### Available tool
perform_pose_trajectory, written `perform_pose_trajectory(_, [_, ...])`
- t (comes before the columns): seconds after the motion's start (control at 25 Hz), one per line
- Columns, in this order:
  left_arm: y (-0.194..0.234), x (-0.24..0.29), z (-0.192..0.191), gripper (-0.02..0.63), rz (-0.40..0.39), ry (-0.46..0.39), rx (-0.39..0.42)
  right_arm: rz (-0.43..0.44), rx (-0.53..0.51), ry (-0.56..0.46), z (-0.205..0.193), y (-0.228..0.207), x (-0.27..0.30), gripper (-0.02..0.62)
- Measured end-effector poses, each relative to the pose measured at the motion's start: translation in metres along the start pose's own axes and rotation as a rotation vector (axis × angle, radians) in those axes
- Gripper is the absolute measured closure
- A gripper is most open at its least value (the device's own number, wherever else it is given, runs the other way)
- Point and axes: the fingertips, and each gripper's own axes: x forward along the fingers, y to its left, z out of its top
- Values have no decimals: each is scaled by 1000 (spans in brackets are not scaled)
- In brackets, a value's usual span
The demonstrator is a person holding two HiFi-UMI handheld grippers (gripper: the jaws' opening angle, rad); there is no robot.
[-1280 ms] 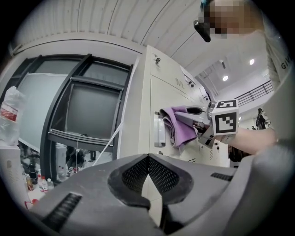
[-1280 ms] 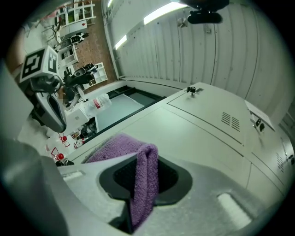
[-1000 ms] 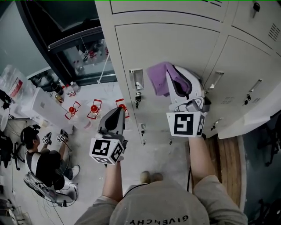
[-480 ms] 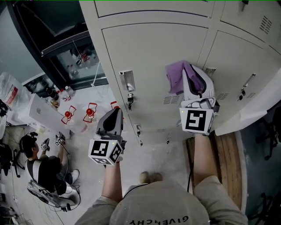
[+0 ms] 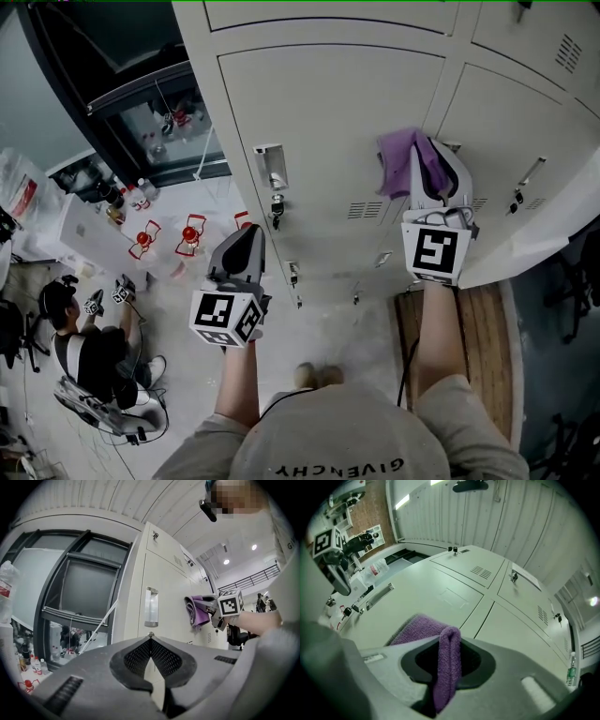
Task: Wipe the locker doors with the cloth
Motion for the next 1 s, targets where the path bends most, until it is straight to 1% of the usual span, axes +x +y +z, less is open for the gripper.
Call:
perform_pose_trajectory(0.16, [0,-2,-4,607,10,9,1,8,114,-19,4,1,-2,535])
perform_pose_trajectory(0.24, [2,-6,-4,607,20,12,1,32,146,-35,12,12,-2,534])
perform_pose_trajectory(0.36, [7,-15,-5,607,40,14,2,97,199,-93,26,43,1,535])
perform_pose_trajectory(0.56, [17,-33,-11,607,77,29,4,242,265,-139,54,103,6,534])
perform_pose_trajectory(0.76, [34,-54,-9,607,137,31,9,354,273,-188,85,156,12,535])
perform_pose_trajectory(0.92, [44,-70,-9,607,181,32,12,388,280,-223,104,181,17,535])
perform_pose_trajectory(1.0, [48,-76,-10,607,198,35,12,402,256,-236,110,190,19,535])
